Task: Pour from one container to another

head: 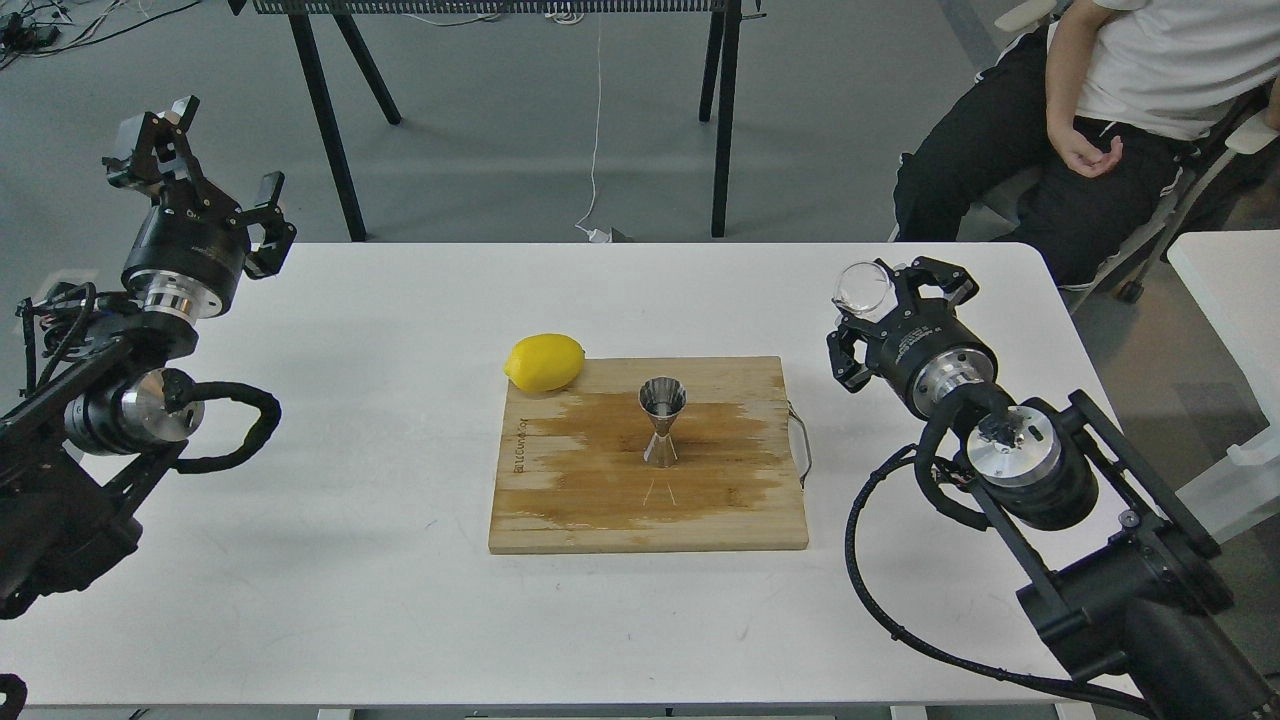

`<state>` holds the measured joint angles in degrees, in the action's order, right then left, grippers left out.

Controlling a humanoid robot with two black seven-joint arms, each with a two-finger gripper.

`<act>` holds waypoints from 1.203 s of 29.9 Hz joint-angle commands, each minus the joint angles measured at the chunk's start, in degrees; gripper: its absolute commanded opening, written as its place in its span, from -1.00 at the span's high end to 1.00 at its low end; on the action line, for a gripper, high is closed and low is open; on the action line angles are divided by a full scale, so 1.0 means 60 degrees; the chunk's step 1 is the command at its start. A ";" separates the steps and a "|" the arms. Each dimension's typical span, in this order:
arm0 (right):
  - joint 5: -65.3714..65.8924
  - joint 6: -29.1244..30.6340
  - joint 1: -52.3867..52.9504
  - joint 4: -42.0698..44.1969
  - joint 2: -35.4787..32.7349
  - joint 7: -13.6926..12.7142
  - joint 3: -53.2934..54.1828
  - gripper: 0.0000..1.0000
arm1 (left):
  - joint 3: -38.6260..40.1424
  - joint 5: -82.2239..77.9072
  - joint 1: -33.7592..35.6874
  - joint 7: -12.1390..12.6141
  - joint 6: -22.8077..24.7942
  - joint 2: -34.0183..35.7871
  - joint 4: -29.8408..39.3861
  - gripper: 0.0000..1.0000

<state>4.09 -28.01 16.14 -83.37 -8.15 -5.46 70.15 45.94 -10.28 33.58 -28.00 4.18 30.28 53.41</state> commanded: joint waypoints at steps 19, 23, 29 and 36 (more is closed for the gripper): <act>-0.3729 0.2030 -0.0728 0.3770 0.0011 -0.1433 0.2195 0.41 | -0.0098 -0.0015 0.0029 0.0000 -0.0008 -0.0008 0.0004 -1.00; -0.3729 0.2105 -0.0698 0.4313 0.0040 -0.1389 0.2326 0.41 | -0.0039 -0.0015 0.0029 0.0000 0.0007 -0.0008 -0.0011 -1.00; -0.3729 0.2178 -0.0684 0.4519 0.0040 -0.1433 0.2547 0.34 | -0.0039 -0.0015 0.0000 0.0000 -0.0008 -0.0022 -0.0011 -1.00; -0.3685 0.2193 -0.0625 0.4636 0.0040 -0.1389 0.2254 0.30 | -0.0054 -0.0015 0.0029 0.0000 -0.0022 -0.0242 -0.0011 -1.00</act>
<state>-18.09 -14.93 12.19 -56.18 -7.91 -14.03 84.02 45.69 -10.37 33.66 -28.00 4.05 29.11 53.34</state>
